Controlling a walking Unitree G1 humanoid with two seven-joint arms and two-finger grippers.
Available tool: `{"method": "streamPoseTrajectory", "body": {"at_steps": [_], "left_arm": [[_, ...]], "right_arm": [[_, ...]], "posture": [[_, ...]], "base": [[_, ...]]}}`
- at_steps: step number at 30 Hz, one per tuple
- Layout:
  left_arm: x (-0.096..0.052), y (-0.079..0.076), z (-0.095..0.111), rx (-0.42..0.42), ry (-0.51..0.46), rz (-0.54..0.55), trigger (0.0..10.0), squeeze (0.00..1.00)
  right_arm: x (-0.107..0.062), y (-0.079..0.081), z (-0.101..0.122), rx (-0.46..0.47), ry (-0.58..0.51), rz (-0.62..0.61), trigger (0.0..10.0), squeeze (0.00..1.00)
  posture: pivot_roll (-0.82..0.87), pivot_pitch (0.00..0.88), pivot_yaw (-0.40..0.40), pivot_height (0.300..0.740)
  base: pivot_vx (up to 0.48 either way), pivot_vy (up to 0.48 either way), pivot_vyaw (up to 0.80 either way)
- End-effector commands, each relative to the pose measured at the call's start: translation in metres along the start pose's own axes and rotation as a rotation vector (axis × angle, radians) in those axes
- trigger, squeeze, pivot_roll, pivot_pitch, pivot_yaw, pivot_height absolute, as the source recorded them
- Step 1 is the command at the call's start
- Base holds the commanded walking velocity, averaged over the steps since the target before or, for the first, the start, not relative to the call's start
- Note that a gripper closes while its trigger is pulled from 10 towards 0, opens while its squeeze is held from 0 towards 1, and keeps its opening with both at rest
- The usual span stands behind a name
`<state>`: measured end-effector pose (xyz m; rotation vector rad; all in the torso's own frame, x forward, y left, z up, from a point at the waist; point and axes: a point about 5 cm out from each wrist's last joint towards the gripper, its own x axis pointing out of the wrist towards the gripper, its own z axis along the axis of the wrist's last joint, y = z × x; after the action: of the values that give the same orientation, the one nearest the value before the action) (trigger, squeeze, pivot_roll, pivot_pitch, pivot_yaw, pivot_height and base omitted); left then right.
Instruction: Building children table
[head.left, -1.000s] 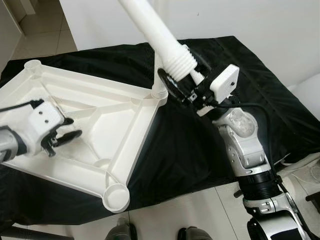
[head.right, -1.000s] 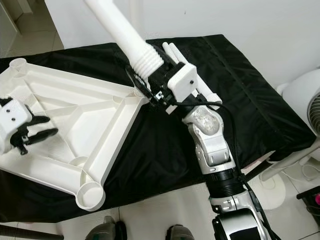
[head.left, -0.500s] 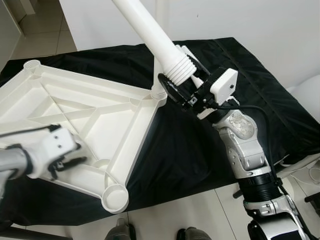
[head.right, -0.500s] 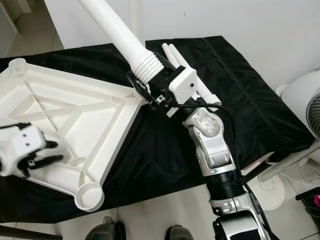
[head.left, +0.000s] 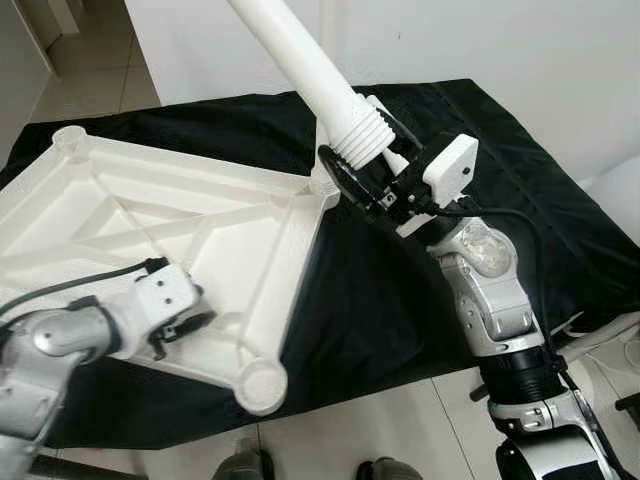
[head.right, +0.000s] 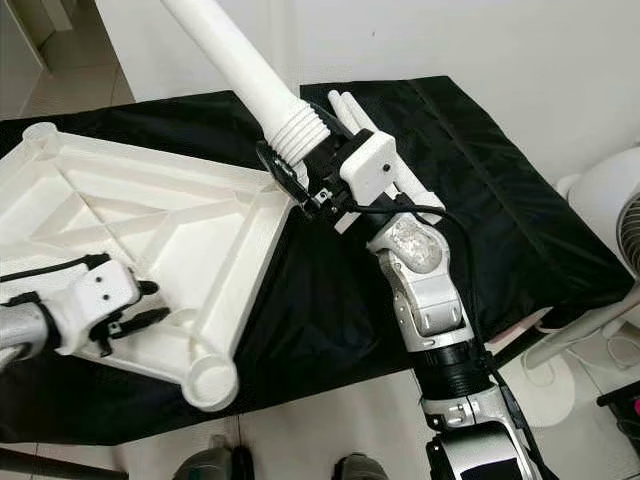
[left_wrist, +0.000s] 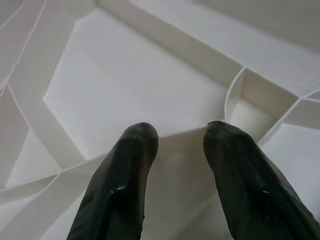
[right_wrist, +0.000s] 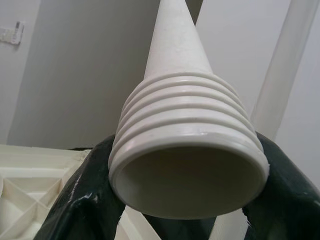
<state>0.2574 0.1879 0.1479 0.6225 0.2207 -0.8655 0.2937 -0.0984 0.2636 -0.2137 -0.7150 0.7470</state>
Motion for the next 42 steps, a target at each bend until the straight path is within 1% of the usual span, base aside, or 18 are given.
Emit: {"method": "streamPoseTrajectory", "body": {"at_steps": [1,4,6,11,12,14,19,21,22,23,25,26,28,34,39,40,41,42], "left_arm": [[0.013,-0.011,-0.012,-0.043,0.035,0.012,10.0,0.00],[0.030,-0.014,-0.010,-0.125,-0.012,0.069,10.0,0.00],[0.041,-0.009,-0.002,-0.183,-0.061,0.157,10.0,0.00],[0.051,0.008,0.013,-0.291,-0.168,0.283,10.0,0.00],[0.051,0.008,0.013,-0.291,-0.168,0.283,10.0,0.00],[0.041,0.020,0.026,-0.331,-0.272,0.256,10.0,0.00],[0.033,0.030,0.035,-0.373,-0.349,0.234,10.0,0.00],[0.027,0.039,0.040,-0.398,-0.392,0.244,10.0,0.00],[0.023,0.050,0.043,-0.445,-0.418,0.274,10.0,0.00],[0.023,0.050,0.043,-0.445,-0.418,0.274,10.0,0.00],[0.017,0.071,0.048,-0.549,-0.470,0.337,10.0,0.00],[0.017,0.071,0.048,-0.549,-0.470,0.337,10.0,0.00],[0.015,0.080,0.054,-0.622,-0.505,0.361,10.0,0.00],[0.018,0.084,0.068,-0.698,-0.562,0.319,10.0,0.00],[0.018,0.088,0.077,-0.825,-0.661,0.228,10.0,0.00],[0.018,0.091,0.081,-0.873,-0.697,0.204,10.0,0.76],[0.019,0.092,0.083,-0.903,-0.720,0.188,10.0,0.76],[0.019,0.094,0.084,-0.950,-0.741,0.174,10.0,1.00]], "right_arm": [[0.001,0.000,0.007,0.001,-0.031,-0.007,10.0,0.00],[0.001,-0.002,0.007,-0.002,-0.029,-0.017,10.0,0.00],[-0.001,-0.002,0.007,-0.002,-0.027,-0.024,10.0,0.00],[-0.003,-0.001,0.006,0.007,-0.023,-0.036,10.0,0.00],[-0.003,-0.001,0.006,0.007,-0.023,-0.036,10.0,0.00],[-0.005,0.001,0.006,0.033,-0.029,-0.055,10.0,0.00],[-0.008,0.004,0.006,0.054,-0.039,-0.073,10.0,0.00],[-0.010,0.003,0.007,0.063,-0.062,-0.126,10.0,0.00],[-0.013,0.004,0.007,0.046,-0.074,-0.169,10.0,0.00],[-0.013,0.004,0.007,0.046,-0.074,-0.169,10.0,0.00],[-0.020,0.009,0.001,0.109,-0.073,-0.278,10.0,0.00],[-0.020,0.009,0.001,0.109,-0.073,-0.278,10.0,0.00],[-0.025,0.017,-0.008,0.176,-0.052,-0.321,10.0,0.00],[-0.027,0.024,-0.020,0.242,-0.023,-0.324,10.0,0.00],[-0.027,0.030,-0.029,0.278,0.011,-0.283,10.0,0.00],[-0.027,0.033,-0.032,0.282,0.027,-0.266,10.0,0.00],[-0.027,0.035,-0.034,0.284,0.037,-0.256,10.0,0.00],[-0.027,0.036,-0.036,0.277,0.044,-0.248,10.0,0.00]], "posture": [[-0.04,0.102,0.047,0.740],[-0.05,0.107,0.053,0.740],[-0.05,0.108,0.055,0.740],[-0.06,0.109,0.058,0.740],[-0.06,0.109,0.058,0.740],[-0.05,0.111,0.061,0.740],[-0.05,0.112,0.062,0.740],[-0.05,0.113,0.062,0.740],[-0.05,0.110,0.062,0.740],[-0.05,0.110,0.062,0.740],[-0.05,0.109,0.065,0.740],[-0.05,0.109,0.065,0.740],[-0.05,0.106,0.069,0.740],[-0.06,0.098,0.075,0.740],[-0.06,0.086,0.062,0.740],[-0.05,0.084,0.055,0.740],[-0.05,0.084,0.055,0.740],[-0.05,0.079,0.046,0.740]], "base": [[0.000,0.000,0.00],[0.000,0.000,0.00],[0.000,0.000,0.00],[0.000,0.000,0.00],[0.000,0.000,0.00],[0.000,0.000,0.00],[0.000,0.000,0.00],[0.000,0.000,0.00],[0.000,0.000,0.00],[0.000,0.000,0.00],[0.000,0.000,0.00],[0.000,0.000,0.00],[0.000,0.000,0.00],[0.000,0.000,0.00],[0.000,0.000,0.00],[0.000,0.000,0.00],[0.000,0.000,0.00],[0.000,0.000,0.00]]}}
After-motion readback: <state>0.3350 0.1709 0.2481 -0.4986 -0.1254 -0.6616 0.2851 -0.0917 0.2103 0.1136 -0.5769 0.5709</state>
